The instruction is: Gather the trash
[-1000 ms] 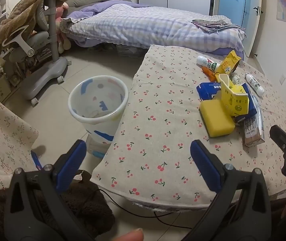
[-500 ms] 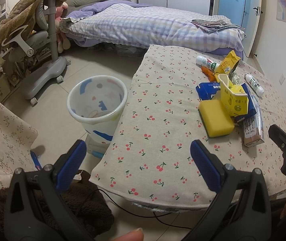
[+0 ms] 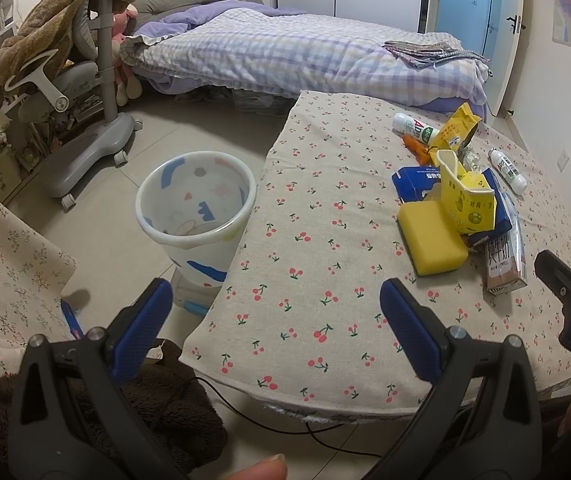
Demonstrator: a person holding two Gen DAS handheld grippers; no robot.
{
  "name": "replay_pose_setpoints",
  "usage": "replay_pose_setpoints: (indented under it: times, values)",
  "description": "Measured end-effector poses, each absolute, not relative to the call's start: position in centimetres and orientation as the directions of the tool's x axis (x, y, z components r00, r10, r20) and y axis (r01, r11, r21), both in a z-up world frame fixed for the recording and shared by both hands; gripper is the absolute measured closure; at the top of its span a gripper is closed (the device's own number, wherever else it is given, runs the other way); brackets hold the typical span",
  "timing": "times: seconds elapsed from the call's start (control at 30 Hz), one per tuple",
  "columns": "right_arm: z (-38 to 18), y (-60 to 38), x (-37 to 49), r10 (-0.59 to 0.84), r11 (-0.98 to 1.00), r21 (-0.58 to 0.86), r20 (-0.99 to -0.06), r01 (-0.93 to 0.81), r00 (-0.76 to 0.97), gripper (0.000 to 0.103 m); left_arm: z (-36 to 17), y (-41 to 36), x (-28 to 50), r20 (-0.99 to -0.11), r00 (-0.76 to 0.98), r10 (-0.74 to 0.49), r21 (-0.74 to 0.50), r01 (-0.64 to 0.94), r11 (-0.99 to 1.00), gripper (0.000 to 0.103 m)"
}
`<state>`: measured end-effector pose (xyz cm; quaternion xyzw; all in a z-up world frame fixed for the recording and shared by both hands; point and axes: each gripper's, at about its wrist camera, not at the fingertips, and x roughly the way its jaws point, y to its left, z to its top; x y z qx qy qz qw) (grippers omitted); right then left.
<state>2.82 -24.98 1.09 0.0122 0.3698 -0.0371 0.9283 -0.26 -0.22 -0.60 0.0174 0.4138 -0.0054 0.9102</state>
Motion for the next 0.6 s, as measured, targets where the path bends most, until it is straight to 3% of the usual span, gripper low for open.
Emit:
replay_pose_setpoints:
  times: [0.6]
  values:
    - [1.16, -24.94, 2.83, -0.060, 0.997, -0.003, -0.688, 0.080, 0.723, 0.000, -0.47, -0.11, -0.21, -0.752, 0.659, 0.003, 0.025, 0.024, 0.999, 0.000]
